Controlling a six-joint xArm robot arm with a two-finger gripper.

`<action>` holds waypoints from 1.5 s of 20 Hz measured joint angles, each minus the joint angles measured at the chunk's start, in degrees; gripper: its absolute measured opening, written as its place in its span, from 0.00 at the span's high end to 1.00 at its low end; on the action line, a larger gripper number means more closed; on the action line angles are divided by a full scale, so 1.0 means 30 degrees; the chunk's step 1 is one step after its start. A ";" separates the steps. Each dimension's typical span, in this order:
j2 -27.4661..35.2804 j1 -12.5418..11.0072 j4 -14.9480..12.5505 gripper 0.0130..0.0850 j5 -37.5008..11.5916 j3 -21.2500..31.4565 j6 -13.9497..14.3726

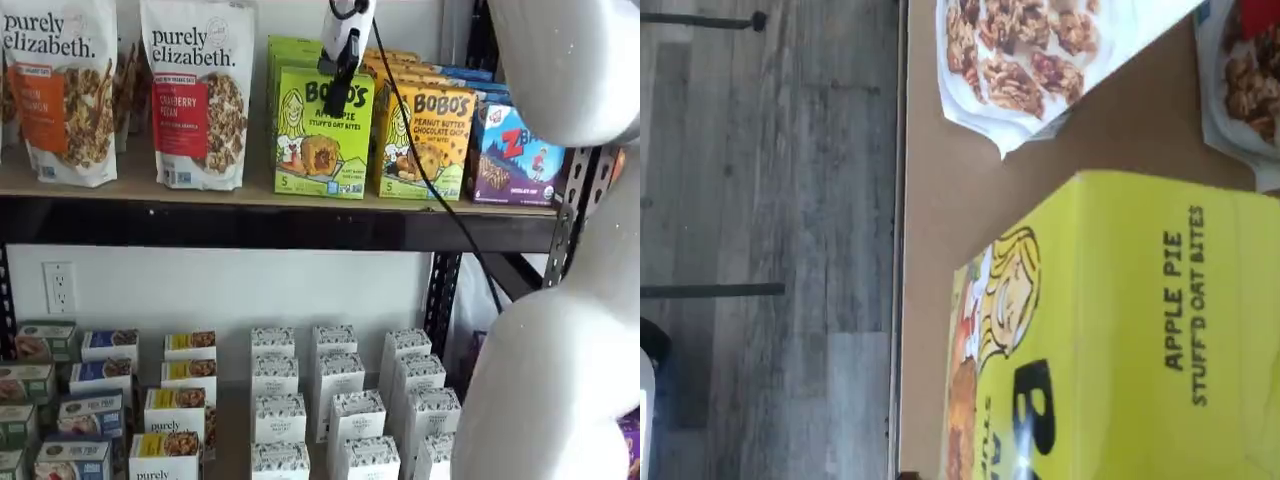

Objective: Pick the green box on the top shelf, the fourth from the left

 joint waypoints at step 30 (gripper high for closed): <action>-0.0366 0.0388 0.0131 0.56 -0.0509 0.0754 0.0341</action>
